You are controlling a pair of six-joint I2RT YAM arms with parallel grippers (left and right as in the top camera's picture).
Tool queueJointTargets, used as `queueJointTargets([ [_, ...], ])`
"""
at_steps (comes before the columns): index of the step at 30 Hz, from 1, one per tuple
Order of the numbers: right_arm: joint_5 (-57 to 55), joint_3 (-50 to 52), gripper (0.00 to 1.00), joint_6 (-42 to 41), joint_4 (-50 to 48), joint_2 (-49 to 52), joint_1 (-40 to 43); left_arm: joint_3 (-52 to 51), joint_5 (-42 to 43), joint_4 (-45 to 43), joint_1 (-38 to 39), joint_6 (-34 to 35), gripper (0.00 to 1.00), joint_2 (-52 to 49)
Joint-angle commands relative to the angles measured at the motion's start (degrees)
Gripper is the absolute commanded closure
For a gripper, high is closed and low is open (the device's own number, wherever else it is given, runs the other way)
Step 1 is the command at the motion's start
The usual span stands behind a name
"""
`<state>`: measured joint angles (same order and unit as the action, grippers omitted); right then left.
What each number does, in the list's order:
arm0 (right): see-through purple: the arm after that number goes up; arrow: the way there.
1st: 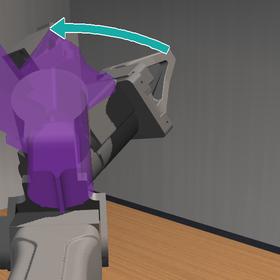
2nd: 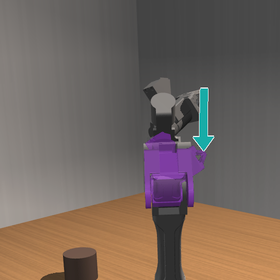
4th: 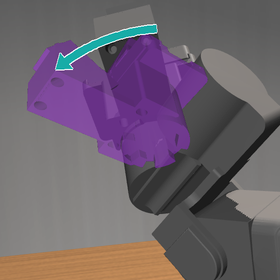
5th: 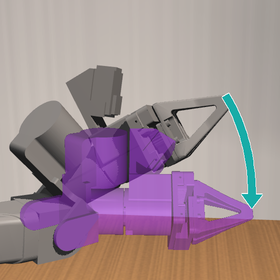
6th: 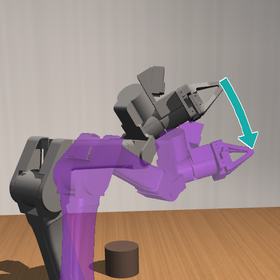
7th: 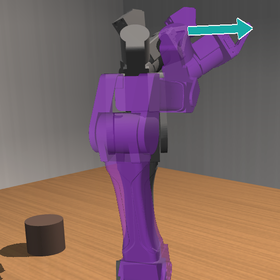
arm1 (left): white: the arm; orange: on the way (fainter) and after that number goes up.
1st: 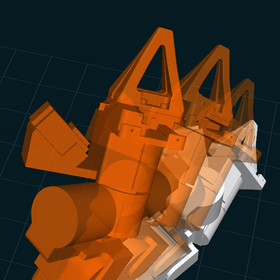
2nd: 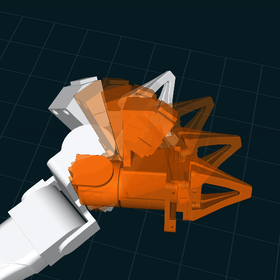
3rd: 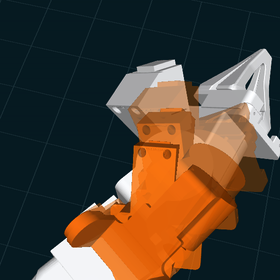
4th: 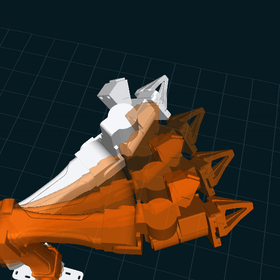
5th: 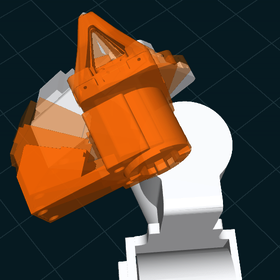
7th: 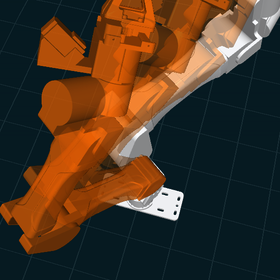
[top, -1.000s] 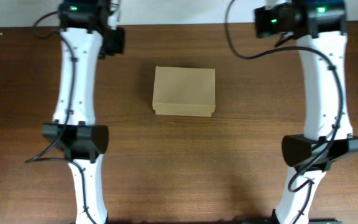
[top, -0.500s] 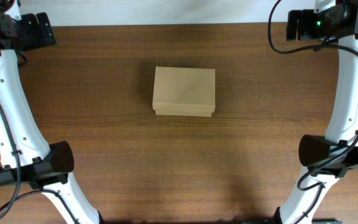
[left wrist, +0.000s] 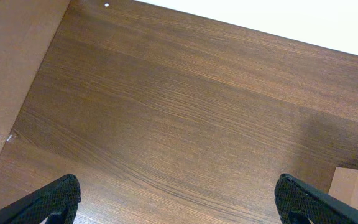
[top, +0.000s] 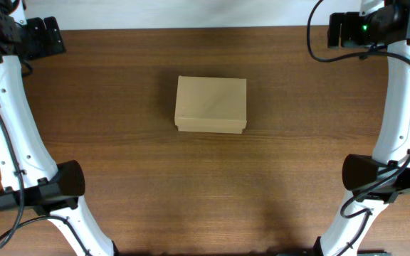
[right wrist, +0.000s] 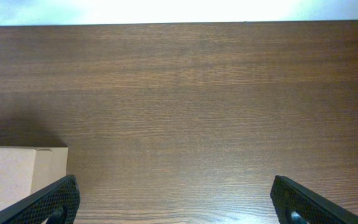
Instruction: Pack container
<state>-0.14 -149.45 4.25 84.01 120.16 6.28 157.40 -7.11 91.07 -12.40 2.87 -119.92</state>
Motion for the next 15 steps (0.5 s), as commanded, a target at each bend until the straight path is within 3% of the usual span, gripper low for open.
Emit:
queueJointTargets([
  [1,0.3,-0.9,0.01,-0.7,0.0,-1.7,-0.3,0.2,-0.2,0.1,-0.1,0.2,0.0,-0.5],
  [15,-4.9,0.0,0.01,0.2,-2.4,-5.6,-0.2,0.2,-0.2,0.1,-0.1,0.2,0.0,-0.5],
])
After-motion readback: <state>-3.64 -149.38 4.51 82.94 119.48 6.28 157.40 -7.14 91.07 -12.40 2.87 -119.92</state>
